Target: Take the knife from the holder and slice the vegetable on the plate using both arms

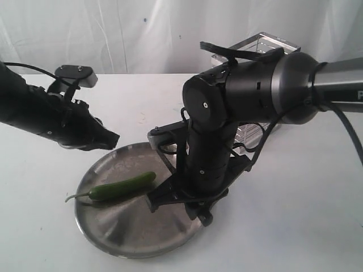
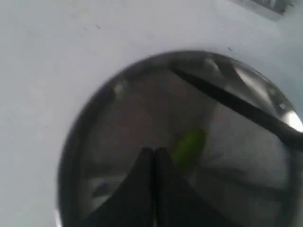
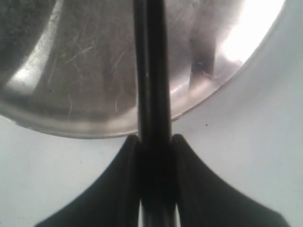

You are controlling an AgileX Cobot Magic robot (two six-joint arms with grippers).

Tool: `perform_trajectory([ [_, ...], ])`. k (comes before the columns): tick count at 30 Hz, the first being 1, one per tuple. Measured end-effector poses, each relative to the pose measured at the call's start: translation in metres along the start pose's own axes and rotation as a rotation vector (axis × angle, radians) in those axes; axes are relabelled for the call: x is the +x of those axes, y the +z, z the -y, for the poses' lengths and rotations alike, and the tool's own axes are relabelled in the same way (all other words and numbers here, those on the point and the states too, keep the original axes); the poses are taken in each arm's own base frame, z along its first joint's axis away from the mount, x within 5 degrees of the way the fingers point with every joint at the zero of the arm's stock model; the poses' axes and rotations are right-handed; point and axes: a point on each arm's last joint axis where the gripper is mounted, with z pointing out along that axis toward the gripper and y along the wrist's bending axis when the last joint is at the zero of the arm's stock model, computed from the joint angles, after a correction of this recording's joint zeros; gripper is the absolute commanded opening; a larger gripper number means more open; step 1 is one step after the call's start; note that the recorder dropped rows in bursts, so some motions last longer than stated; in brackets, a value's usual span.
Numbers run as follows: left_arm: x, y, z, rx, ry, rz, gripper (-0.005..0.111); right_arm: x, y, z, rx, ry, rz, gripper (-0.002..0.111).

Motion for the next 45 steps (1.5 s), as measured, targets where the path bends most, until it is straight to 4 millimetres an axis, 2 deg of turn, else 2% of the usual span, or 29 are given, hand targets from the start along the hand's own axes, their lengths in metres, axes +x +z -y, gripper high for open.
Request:
perform_trajectory([
  [4,0.010,-0.014,0.023,0.243,0.051,-0.278,0.000,0.000,0.000,0.000,0.004,-0.002,-0.001,0.000],
  [6,0.017,-0.022,0.024,0.270,0.075,-0.429,0.000,0.000,0.000,0.000,0.004,-0.004,-0.001,0.000],
  [8,0.028,-0.025,0.015,0.164,0.052,-0.552,0.000,0.000,0.000,0.000,0.004,-0.006,-0.001,0.000],
  [11,0.048,-0.024,-0.013,-0.160,0.021,-0.665,0.000,0.000,0.000,0.000,0.004,-0.010,-0.003,0.000],
  [14,0.048,-0.021,-0.022,-0.260,-0.011,-0.607,0.000,0.001,0.000,-0.001,0.003,-0.026,-0.004,0.000],
  [21,0.025,-0.009,0.004,0.054,0.080,-0.348,0.000,0.013,0.000,-0.011,0.005,-0.109,-0.102,0.000],
  [26,0.004,-0.003,0.002,0.032,0.090,-0.109,0.000,0.016,0.000,-0.013,0.009,-0.116,-0.129,0.000],
  [32,-0.019,0.011,-0.001,0.050,0.061,0.150,0.000,0.012,0.001,-0.017,-0.011,-0.053,-0.082,0.000],
  [34,-0.030,0.014,0.000,0.142,0.089,0.257,0.000,0.009,0.005,-0.018,-0.014,-0.030,-0.064,0.000],
  [37,-0.037,0.012,0.001,0.384,0.193,0.415,0.000,0.007,0.011,-0.018,-0.014,-0.002,-0.064,0.000],
  [39,-0.038,0.009,-0.006,0.460,0.195,0.484,0.000,0.006,0.014,-0.018,-0.014,0.006,-0.064,0.000],
  [42,-0.035,0.012,-0.025,0.423,0.097,0.468,0.000,0.005,0.014,-0.019,-0.017,0.013,-0.053,0.000],
  [45,-0.024,0.021,-0.037,0.410,0.019,0.430,0.000,0.005,0.015,-0.020,-0.029,0.022,-0.055,0.000],
])
